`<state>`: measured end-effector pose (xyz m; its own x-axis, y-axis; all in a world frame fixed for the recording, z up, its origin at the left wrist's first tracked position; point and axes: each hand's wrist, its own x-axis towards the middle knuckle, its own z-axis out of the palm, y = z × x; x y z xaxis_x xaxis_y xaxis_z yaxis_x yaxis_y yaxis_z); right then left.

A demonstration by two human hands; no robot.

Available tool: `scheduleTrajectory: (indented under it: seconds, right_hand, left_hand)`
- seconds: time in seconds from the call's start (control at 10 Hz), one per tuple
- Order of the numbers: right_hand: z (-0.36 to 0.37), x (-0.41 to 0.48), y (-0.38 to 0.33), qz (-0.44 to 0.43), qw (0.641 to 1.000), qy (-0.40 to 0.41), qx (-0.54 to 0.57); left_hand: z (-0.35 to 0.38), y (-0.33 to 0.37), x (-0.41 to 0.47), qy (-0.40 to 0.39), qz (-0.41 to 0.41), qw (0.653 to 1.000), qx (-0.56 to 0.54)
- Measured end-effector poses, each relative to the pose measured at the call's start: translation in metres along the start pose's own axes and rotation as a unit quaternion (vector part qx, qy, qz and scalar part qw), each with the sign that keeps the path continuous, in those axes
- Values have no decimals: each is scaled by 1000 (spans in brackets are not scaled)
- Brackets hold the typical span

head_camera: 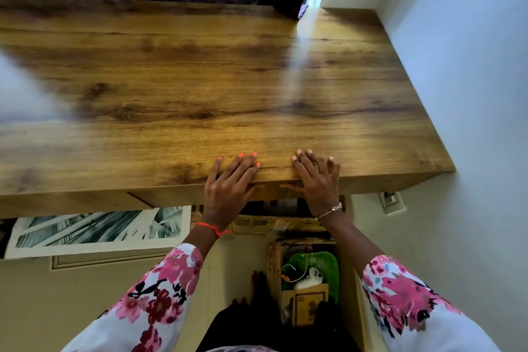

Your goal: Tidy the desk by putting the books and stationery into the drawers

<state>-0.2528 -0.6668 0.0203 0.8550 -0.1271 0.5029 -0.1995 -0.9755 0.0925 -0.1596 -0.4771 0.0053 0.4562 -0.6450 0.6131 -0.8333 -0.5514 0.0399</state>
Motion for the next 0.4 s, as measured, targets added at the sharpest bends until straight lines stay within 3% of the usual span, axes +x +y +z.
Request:
scheduleTrajectory:
  seconds: [0.3,0.4]
  right_hand:
    - [2,-3,0,-7,999,-2,-42]
    - [-3,-1,-3,8,998,-59,-15]
  left_hand:
    - [-2,1,0,-12,-6,1000,0]
    - [-7,1,3,-50,-14,998,-20]
